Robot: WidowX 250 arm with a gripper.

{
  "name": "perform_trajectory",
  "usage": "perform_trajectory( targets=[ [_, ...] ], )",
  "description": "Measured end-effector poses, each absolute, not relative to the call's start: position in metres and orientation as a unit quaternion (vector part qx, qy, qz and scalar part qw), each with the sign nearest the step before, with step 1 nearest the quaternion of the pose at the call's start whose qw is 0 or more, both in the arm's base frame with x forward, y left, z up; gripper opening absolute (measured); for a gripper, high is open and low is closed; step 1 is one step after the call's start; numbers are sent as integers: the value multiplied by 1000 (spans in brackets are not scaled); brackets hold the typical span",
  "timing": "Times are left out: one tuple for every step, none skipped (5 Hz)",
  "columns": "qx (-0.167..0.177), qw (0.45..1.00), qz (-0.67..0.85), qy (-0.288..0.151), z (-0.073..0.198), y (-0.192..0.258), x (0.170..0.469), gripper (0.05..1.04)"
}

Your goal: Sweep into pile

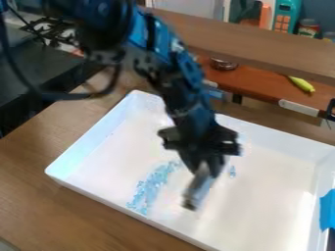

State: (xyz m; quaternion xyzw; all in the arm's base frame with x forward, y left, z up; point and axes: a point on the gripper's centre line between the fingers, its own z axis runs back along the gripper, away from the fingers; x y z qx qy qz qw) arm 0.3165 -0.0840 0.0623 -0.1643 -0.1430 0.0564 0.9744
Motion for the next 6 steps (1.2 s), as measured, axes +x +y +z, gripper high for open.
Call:
perform_trajectory(
  targets=[
    [-191, 966, 83, -151, 60, -114, 332, 337],
    [-197, 962, 102, -157, 42, -132, 353, 337],
    [-188, 960, 115, -171, 30, -144, 372, 337],
    [-172, 959, 138, -176, 19, -144, 388, 337],
    [-159, 956, 158, -191, 13, -142, 407, 337],
    [-145, 955, 172, -194, 4, -139, 417, 337]
  ],
)
